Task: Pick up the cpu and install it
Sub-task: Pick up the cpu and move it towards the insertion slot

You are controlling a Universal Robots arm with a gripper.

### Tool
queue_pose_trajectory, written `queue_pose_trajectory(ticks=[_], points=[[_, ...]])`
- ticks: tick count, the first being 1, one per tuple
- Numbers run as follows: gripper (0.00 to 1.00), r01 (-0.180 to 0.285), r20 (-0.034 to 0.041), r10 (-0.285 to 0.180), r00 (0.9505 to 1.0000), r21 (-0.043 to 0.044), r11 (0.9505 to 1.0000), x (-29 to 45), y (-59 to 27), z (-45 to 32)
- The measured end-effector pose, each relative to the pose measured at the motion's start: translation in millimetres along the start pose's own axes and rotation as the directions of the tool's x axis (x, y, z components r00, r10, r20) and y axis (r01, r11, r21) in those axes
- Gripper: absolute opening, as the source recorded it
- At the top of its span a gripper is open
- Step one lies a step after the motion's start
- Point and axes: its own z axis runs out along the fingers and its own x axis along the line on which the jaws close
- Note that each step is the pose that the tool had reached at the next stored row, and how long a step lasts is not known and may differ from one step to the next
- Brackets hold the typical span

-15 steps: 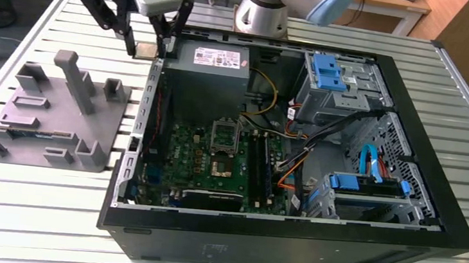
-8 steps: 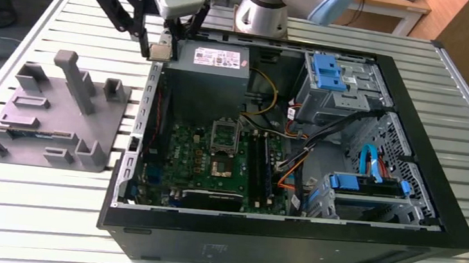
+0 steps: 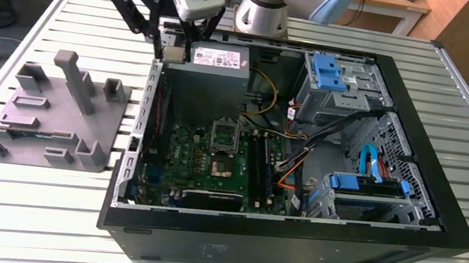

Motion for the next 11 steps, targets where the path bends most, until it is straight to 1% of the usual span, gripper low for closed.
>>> queue_pose_trajectory(ticks=[11], points=[[0.47,0.000,-0.0001,0.000,1.0000,0.0001,1.0000,-24.4,-0.2,0.6]])
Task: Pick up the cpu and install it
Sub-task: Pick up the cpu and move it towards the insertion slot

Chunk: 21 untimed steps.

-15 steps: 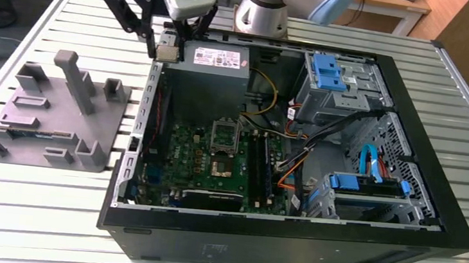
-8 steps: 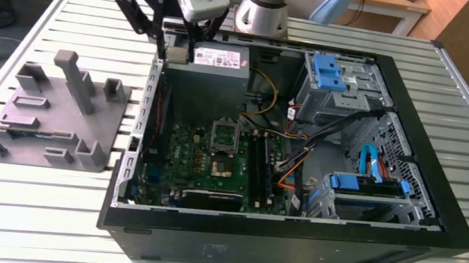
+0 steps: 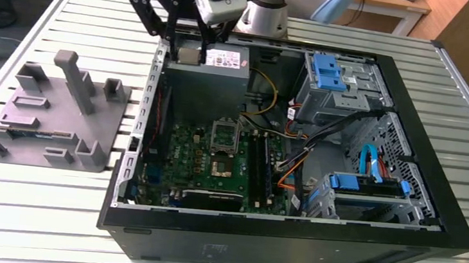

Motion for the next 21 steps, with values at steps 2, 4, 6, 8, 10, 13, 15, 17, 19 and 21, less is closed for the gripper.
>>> queue_pose_trajectory(ticks=[2,4,6,8,10,13,15,17,19,21], points=[[0.47,0.000,0.0000,0.000,1.0000,0.0000,1.0000,-4.2,0.0,0.1],[0.47,0.000,0.0000,0.000,1.0000,0.0000,1.0000,-8.4,-0.1,0.2],[0.47,0.000,0.0000,0.000,1.0000,-0.0001,1.0000,-12.8,-0.1,0.3],[0.47,0.000,0.0000,0.000,1.0000,0.0000,1.0000,-16.9,-0.1,0.4],[0.47,0.000,-0.0001,0.000,1.0000,0.0000,1.0000,-21.1,-0.1,0.5],[0.47,0.000,-0.0001,0.000,1.0000,0.0000,1.0000,-27.2,-0.1,0.6],[0.47,0.000,-0.0001,0.000,1.0000,0.0000,1.0000,-31.1,-0.1,0.7],[0.47,0.000,0.0000,0.000,1.0000,0.0000,1.0000,-34.9,-0.1,0.9],[0.47,0.000,0.0000,0.000,1.0000,0.0000,1.0000,-38.3,-0.1,1.0],[0.47,0.000,0.0000,0.000,1.0000,-0.0001,1.0000,-41.2,0.0,1.0]])
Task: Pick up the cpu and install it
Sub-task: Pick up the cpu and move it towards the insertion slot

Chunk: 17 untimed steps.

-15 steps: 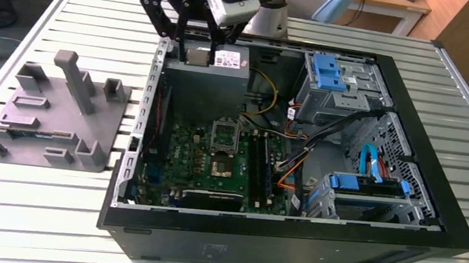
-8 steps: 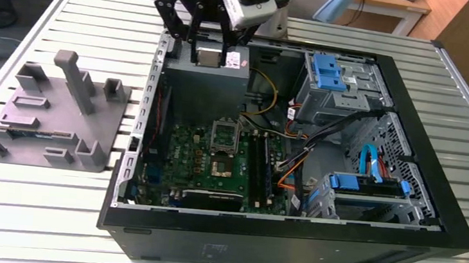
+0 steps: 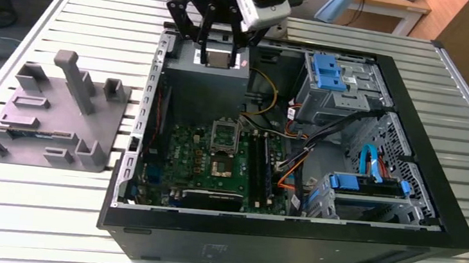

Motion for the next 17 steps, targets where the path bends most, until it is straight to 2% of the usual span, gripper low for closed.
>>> queue_pose_trajectory(ticks=[5,17], points=[[0.47,0.000,0.0000,0.000,1.0000,0.0001,1.0000,-2.5,0.0,0.0],[0.47,0.000,0.0000,0.000,1.0000,0.0000,1.0000,-2.5,-2.5,-0.1]])
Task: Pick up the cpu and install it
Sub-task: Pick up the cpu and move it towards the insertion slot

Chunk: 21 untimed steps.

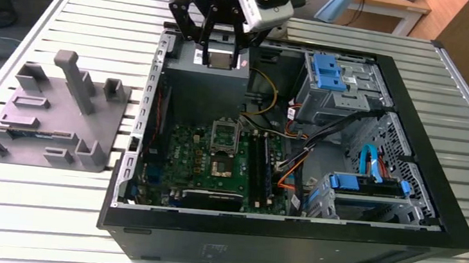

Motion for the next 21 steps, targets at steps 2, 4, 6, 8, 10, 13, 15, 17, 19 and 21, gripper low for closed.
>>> queue_pose_trajectory(ticks=[2,4,6,8,10,13,15,17,19,21], points=[[0.47,0.000,0.0000,0.000,1.0000,0.0000,1.0000,0.1,-2.1,-0.1],[0.47,0.000,0.0000,0.000,1.0000,0.0000,1.0000,0.1,-2.3,-0.1],[0.47,0.000,-0.0001,0.000,1.0000,0.0001,1.0000,0.0,-2.4,-0.1],[0.47,0.000,0.0000,0.000,1.0000,0.0000,1.0000,0.1,-2.5,-0.1],[0.47,0.000,0.0000,0.000,1.0000,0.0000,1.0000,0.1,-2.5,-0.1],[0.47,0.000,0.0000,0.000,1.0000,0.0000,1.0000,-0.4,-2.6,-0.1],[0.47,0.000,-0.0001,0.000,1.0000,0.0001,1.0000,-2.3,-2.6,-0.1],[0.47,0.000,0.0000,0.000,1.0000,0.0000,1.0000,-5.4,-2.7,0.0],[0.47,0.000,0.0000,0.000,1.0000,0.0000,1.0000,-8.8,-2.7,0.1],[0.47,0.000,0.0000,0.000,1.0000,0.0000,1.0000,-12.4,-2.8,0.1]])
